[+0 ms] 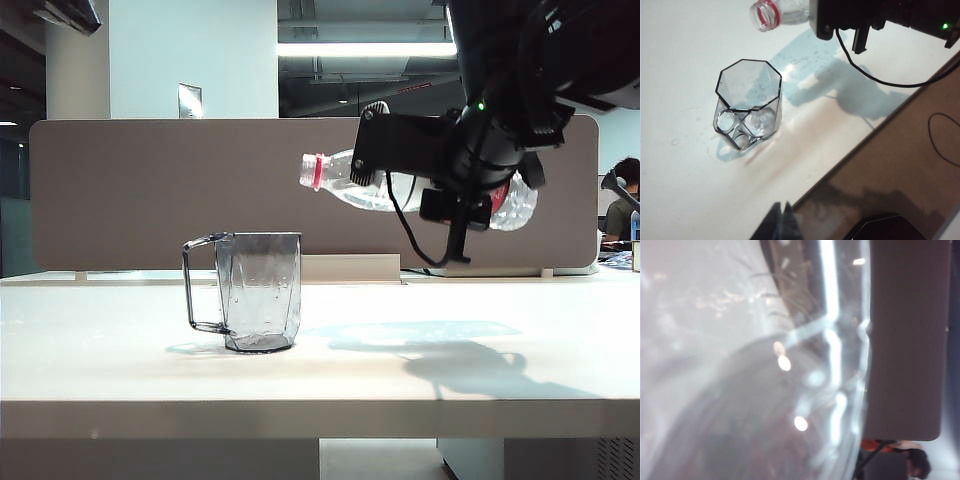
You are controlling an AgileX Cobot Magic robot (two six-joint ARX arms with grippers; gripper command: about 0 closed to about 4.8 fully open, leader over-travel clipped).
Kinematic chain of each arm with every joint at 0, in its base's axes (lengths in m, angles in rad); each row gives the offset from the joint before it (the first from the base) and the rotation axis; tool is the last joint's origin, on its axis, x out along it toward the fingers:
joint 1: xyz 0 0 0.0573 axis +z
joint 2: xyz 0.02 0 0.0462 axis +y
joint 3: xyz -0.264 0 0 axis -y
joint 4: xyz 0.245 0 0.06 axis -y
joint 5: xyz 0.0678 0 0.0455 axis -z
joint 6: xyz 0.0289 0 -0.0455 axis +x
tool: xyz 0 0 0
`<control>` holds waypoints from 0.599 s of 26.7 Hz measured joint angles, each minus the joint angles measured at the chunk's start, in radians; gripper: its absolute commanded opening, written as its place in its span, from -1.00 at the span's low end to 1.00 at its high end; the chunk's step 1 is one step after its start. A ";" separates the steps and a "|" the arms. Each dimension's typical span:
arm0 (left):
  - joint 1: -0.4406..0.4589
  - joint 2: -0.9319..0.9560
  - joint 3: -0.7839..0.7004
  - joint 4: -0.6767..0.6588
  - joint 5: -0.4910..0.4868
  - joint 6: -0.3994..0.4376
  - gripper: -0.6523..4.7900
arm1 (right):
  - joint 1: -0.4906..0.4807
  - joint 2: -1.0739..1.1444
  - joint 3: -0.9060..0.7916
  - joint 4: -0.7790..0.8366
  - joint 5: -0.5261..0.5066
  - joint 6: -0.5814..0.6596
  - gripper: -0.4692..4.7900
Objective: Pick up the mineral water bottle on the table and pour water into the mug until it's full.
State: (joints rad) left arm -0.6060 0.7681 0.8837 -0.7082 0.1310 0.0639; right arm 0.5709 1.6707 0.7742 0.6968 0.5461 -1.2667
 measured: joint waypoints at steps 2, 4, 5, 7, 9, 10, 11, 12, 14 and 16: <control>0.000 0.000 0.000 0.000 0.000 0.000 -0.78 | 0.000 0.000 0.017 0.000 0.004 -0.037 -0.18; 0.000 0.000 0.000 0.000 0.000 0.000 -0.78 | 0.000 0.000 0.026 -0.001 0.004 -0.057 -0.19; 0.000 0.000 0.000 0.000 0.000 0.000 -0.78 | 0.000 0.000 0.030 0.000 0.005 -0.079 -0.18; 0.000 0.000 0.000 0.000 0.000 0.000 -0.78 | 0.000 0.000 0.031 -0.001 0.006 -0.112 -0.18; 0.000 0.000 0.000 0.000 0.000 0.000 -0.78 | 0.000 0.000 0.031 0.000 0.006 -0.134 -0.19; 0.000 0.000 0.000 0.000 0.000 0.000 -0.78 | 0.000 0.000 0.031 0.000 0.006 -0.146 -0.18; 0.000 0.000 0.000 0.000 0.000 0.000 -0.78 | 0.000 0.000 0.031 0.000 0.006 -0.158 -0.18; 0.000 0.000 0.000 0.000 0.000 0.000 -0.78 | 0.000 0.000 0.031 0.000 0.006 -0.167 -0.18; 0.000 0.000 0.000 0.000 0.000 0.000 -0.78 | 0.000 0.000 0.032 0.000 0.006 -0.182 -0.18; 0.000 0.000 0.000 0.000 0.000 0.000 -0.78 | 0.000 0.000 0.034 0.000 0.006 -0.186 -0.19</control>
State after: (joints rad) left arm -0.6060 0.7681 0.8837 -0.7078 0.1310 0.0635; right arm 0.5713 1.6711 0.8078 0.6968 0.5518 -1.4528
